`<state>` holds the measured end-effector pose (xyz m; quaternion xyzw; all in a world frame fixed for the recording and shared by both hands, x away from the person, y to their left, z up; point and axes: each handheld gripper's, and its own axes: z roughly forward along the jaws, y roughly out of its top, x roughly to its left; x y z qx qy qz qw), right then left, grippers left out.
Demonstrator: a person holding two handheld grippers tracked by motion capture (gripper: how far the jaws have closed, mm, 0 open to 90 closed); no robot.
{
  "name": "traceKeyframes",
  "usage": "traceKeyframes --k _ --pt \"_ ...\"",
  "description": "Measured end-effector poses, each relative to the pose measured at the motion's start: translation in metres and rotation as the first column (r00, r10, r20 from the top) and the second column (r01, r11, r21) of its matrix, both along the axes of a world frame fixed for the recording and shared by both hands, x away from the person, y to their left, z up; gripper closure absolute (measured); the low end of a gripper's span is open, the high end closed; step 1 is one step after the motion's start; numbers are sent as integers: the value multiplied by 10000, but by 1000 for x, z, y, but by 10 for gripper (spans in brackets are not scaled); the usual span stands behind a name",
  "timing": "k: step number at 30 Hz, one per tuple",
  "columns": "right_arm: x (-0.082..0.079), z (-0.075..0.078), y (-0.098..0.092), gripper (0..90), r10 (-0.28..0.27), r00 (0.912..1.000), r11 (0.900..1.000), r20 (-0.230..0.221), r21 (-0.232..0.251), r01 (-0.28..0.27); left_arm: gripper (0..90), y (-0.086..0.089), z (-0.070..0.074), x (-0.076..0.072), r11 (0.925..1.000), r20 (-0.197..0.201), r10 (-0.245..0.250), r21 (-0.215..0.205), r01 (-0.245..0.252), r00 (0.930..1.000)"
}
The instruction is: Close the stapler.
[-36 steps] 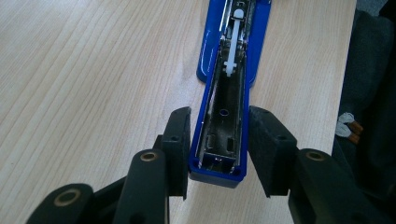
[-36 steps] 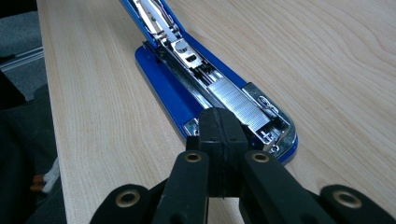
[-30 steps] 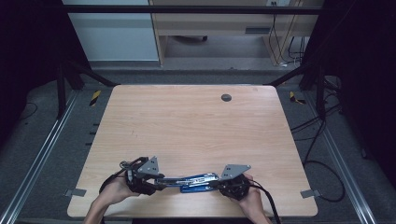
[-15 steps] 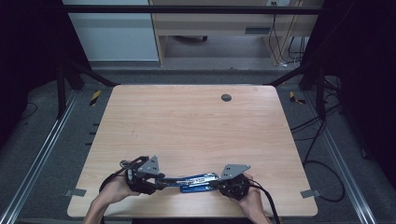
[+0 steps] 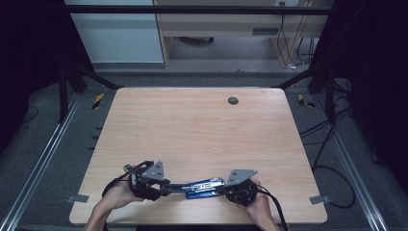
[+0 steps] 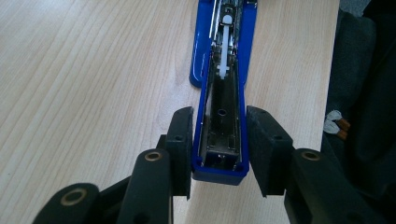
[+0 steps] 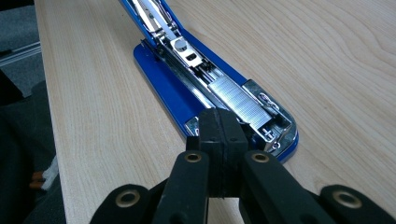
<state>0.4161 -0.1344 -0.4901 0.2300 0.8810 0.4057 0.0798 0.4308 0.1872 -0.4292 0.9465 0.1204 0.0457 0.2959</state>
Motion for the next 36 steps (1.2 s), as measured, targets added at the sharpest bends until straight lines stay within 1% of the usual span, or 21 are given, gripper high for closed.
traceKeyframes --k 4,6,12,13,14,15,17,19,20,21,23,24,26,27,31,34,35,36 --pt "0 1 0 900 -10 10000 10000 -13 -23 10 630 0 0 0 10000 -6 27 -48 -27 10000" --pt "-1 3 0 900 13 10000 10000 36 62 -13 630 0 0 0 10000 12 7 -46 -7 10000" --pt "0 17 6 900 182 9994 9974 311 693 -203 631 -1 0 0 10000 14 3 -45 -3 10000" --pt "1 20 8 900 200 9992 9967 345 784 -227 630 0 0 0 10000 13 -3 -36 4 10000" --pt "1 23 12 900 253 9989 9947 407 986 -292 630 0 0 0 10000 9 3 -55 -3 10000" --pt "2 25 14 900 306 9985 9938 450 1055 -352 631 0 0 0 10000 -3 4 -71 -4 10000" --pt "2 30 21 900 356 9967 9918 724 1202 -442 631 0 0 0 9999 2 11 -112 -11 10000" --pt "2 34 28 900 332 9957 9904 870 1312 -445 631 0 0 0 10000 -13 -11 -55 11 10000" --pt "3 36 32 900 406 9956 9877 839 1470 -527 631 -1 0 0 9999 8 5 -105 -5 10000" --pt "3 37 35 900 447 9960 9855 775 1596 -567 631 -1 1 1 10000 -20 -18 -27 18 10000" --pt "5 37 43 900 501 9966 9836 658 1701 -607 631 -1 1 1 10000 3 -8 4 8 10000" --pt "5 36 47 900 558 9965 9833 617 1700 -656 631 -1 1 0 10000 20 7 -15 -7 10000" --pt "6 33 56 900 661 9962 9842 565 1607 -744 631 -1 2 1 10000 28 -55 80 55 10000" --pt "7 32 61 900 703 9960 9841 547 1593 -782 631 -2 1 0 10000 9 -2 -6 2 10000" --pt "7 27 78 900 916 9947 9825 466 1583 -979 631 -1 1 1 10000 -37 -29 -11 29 10000" --pt "8 25 85 900 909 9949 9815 444 1652 -971 632 -1 1 1 10000 -31 -36 -12 36 10000" --pt "9 25 87 900 920 9947 9809 464 1679 -985 632 -1 2 1 10000 -16 -79 44 79 10000" --pt "9 24 88 900 925 9946 9801 460 1718 -991 631 -1 1 1 10000 -34 -29 -34 29 10000"
